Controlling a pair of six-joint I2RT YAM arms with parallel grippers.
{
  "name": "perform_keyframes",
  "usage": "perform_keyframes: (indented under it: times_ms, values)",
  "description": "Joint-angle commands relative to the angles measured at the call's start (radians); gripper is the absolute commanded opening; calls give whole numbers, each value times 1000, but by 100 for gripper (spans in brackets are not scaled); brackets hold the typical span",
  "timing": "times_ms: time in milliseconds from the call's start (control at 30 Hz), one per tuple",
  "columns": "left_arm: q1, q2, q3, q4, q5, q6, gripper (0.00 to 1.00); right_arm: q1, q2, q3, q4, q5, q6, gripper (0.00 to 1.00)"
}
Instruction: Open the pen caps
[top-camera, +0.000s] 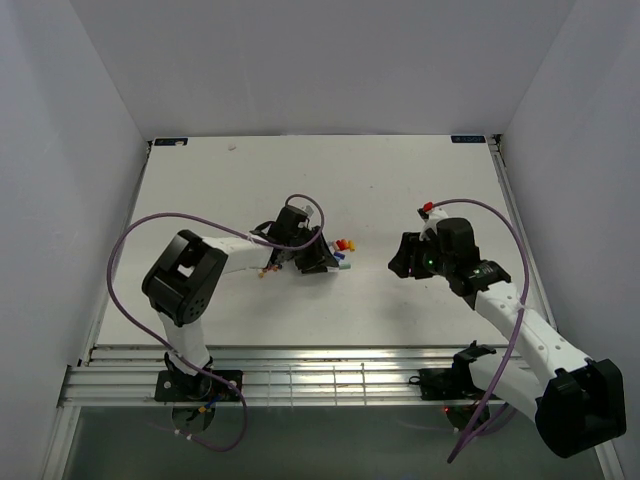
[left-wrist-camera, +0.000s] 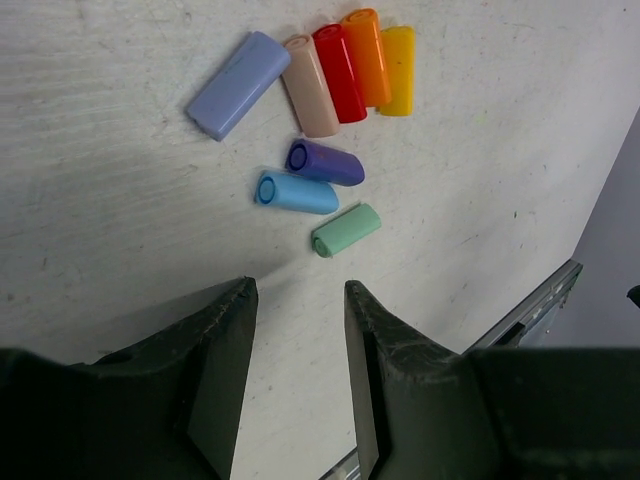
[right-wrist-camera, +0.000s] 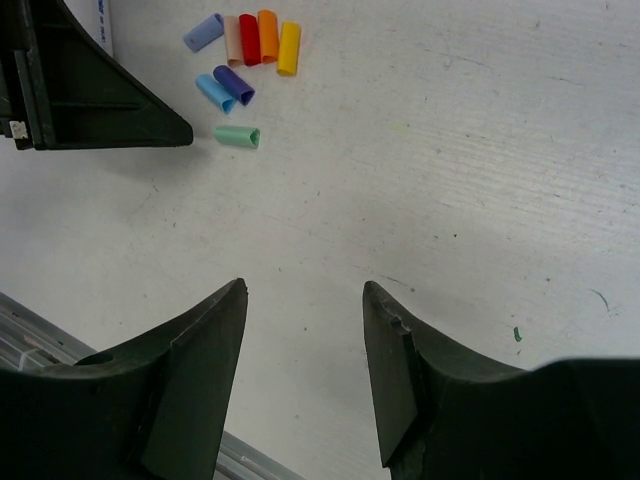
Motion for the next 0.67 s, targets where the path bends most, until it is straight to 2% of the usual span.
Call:
perform_keyframes:
  times_ms: [0, 200, 233, 433, 600, 633]
  values:
    - [-4, -76, -47, -8, -22, 6, 51, -4, -36, -21, 25, -6, 17, 56]
    - [-6, -223, -129, 14, 12, 11, 51, -7, -62, -59, 7, 42, 96, 60]
    - [-6, -245, -155, 14, 15, 8, 52, -7, -69, -78, 1, 42, 109, 90]
    - [-16, -403, -256, 89, 55, -35, 54, -7, -115, -177, 34, -72, 193, 90]
    - [-18, -548, -404, 245, 145, -60, 60, -5, -219, -294, 91, -208, 210, 90]
    - [-19, -617, -432, 283, 164, -66, 61, -5, -240, -312, 137, -239, 208, 90]
